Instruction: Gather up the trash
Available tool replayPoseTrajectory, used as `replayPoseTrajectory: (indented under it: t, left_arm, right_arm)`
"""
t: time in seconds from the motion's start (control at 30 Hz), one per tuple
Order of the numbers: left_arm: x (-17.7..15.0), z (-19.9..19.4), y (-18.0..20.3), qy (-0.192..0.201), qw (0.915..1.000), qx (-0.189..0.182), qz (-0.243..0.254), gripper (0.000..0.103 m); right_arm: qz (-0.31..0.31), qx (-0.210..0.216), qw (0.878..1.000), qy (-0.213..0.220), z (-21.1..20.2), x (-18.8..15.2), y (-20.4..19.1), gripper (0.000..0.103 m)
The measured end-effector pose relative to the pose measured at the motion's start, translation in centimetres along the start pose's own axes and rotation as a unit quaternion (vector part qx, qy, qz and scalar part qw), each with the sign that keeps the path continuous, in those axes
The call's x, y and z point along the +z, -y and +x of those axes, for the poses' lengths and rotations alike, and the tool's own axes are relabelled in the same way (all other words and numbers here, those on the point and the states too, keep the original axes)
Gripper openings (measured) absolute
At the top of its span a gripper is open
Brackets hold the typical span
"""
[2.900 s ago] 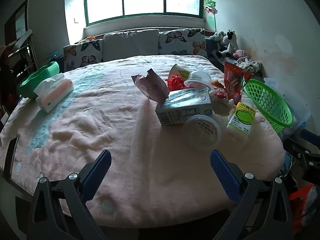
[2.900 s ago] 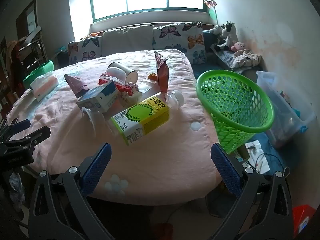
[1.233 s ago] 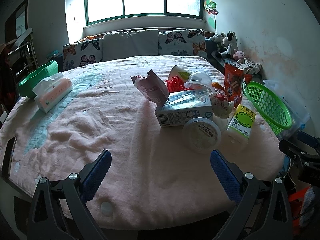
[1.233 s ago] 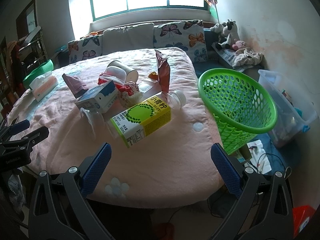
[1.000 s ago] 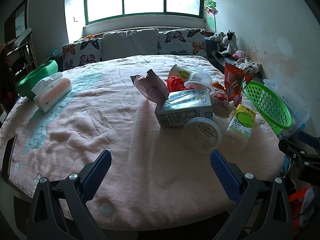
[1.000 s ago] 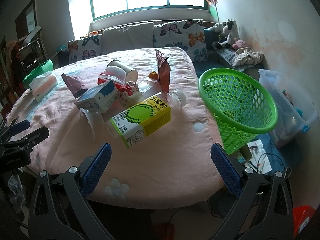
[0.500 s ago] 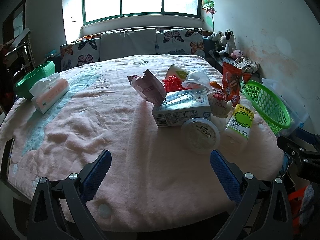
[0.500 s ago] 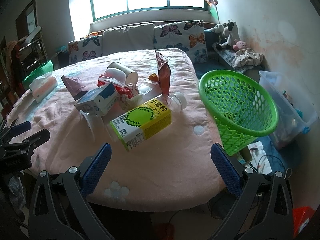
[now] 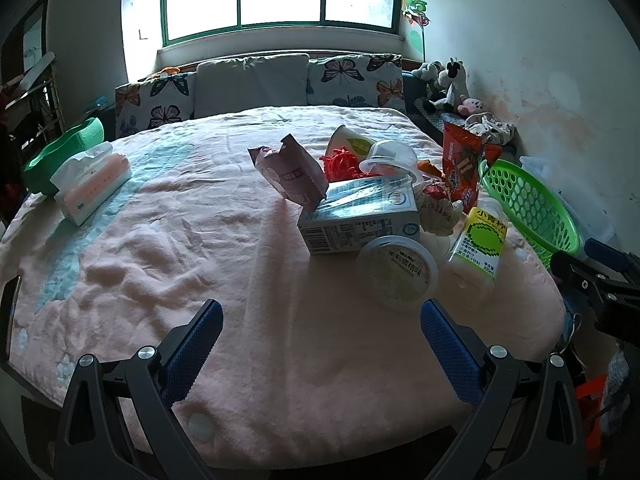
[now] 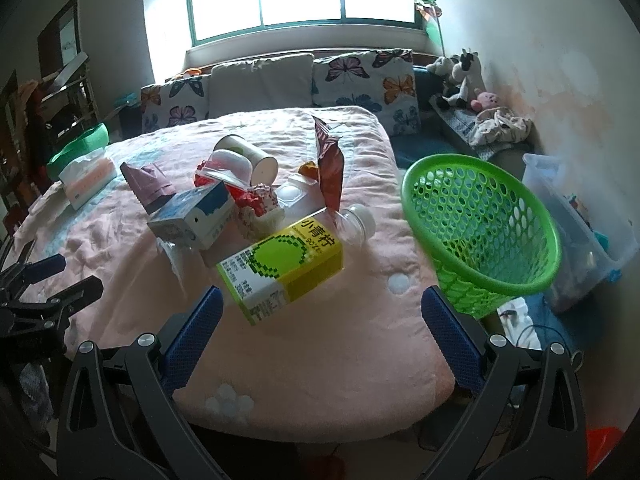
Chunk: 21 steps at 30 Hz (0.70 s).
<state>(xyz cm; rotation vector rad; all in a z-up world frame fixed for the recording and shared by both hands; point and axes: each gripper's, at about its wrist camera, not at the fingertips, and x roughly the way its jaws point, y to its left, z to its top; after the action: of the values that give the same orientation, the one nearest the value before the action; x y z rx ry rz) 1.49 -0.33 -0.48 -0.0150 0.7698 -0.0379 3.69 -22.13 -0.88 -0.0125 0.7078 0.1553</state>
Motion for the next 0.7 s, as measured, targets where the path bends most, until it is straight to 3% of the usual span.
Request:
replayPoseTrajectory:
  t: [0.2,0.3,0.7]
  left_arm:
    - [0.1,0.4,0.0,-0.004,0.9999,-0.010,0.000,0.096]
    - [0.1,0.9,-0.2,-0.008,0.9999,-0.015,-0.003,0.096]
    - [0.5,2.6,0.0,-0.021,0.9990,-0.039,0.000,0.096]
  right_arm:
    - [0.002,0.004,1.000,-0.008,1.0,0.6,0.4,0.094]
    - [0.001,0.007,1.000,-0.005,1.7,1.4,0.7,0.086]
    - [-0.012,0.021,1.000,-0.009,6.2,5.6,1.5,0.070]
